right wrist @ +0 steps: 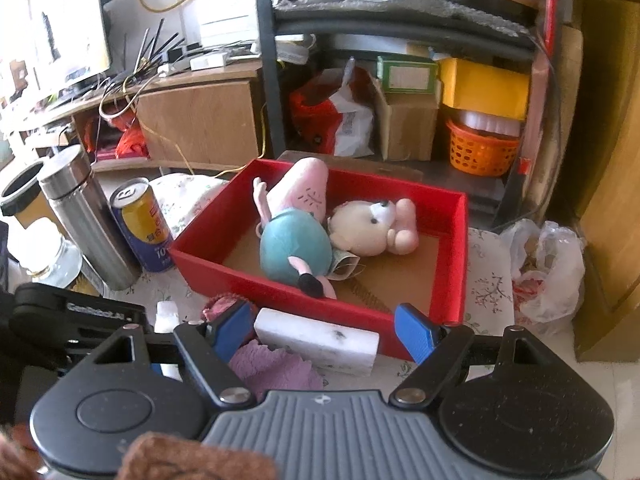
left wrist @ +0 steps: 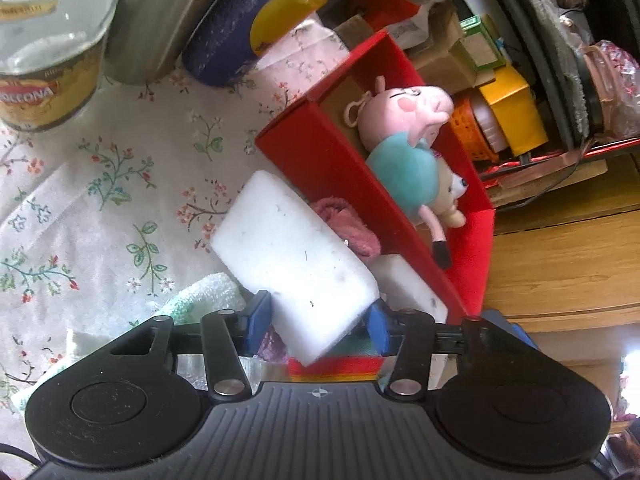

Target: Organize soft objects

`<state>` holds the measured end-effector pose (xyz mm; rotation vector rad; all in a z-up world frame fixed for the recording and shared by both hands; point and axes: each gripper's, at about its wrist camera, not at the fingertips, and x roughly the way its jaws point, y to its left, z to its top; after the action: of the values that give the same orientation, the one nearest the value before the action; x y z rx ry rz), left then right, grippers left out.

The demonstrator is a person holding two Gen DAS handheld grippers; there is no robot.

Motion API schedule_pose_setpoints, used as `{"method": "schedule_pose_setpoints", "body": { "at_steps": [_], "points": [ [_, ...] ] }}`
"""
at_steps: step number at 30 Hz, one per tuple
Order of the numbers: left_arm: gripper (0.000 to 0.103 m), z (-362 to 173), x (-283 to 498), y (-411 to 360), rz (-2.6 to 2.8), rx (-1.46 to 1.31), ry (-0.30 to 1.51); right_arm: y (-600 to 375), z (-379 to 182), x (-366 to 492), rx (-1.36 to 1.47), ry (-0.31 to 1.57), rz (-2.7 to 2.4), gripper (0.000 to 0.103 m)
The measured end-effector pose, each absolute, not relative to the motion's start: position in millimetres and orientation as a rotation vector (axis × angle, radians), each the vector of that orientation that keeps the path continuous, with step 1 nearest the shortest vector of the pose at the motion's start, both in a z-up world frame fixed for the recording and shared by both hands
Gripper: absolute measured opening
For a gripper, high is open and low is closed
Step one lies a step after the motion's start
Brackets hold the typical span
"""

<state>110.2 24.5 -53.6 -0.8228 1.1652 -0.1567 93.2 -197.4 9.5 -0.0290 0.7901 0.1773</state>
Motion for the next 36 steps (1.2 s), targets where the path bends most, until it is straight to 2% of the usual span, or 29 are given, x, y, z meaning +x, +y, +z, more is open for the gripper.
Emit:
{"method": "schedule_pose_setpoints", "body": {
  "at_steps": [6, 12, 20, 23, 36],
  "points": [
    [0.045, -41.4, 104.0, 37.3, -0.185, -0.815, 1.137, -210.9, -4.0, 112.4, 0.052, 0.884, 0.198, 0.052],
    [0.045, -32.0, 99.9, 41.2, -0.246, -0.804, 1.126, -221.8, -19.1, 128.6, 0.239, 0.962, 0.169, 0.054],
    [0.046, -30.4, 96.2, 45.6, -0.281, -0.800, 1.130, -186.6, -34.5, 147.5, 0.158, 1.006, 0.164, 0.063],
    [0.046, -31.0, 96.0, 47.1, -0.285, -0.793, 1.135, -177.3, -37.8, 150.7, 0.113, 1.000, 0.156, 0.071],
    [0.047, -29.4, 98.1, 40.2, -0.306, -0.793, 1.135, -205.1, -32.6, 148.1, 0.196, 1.013, 0.066, 0.072]
  ]
}}
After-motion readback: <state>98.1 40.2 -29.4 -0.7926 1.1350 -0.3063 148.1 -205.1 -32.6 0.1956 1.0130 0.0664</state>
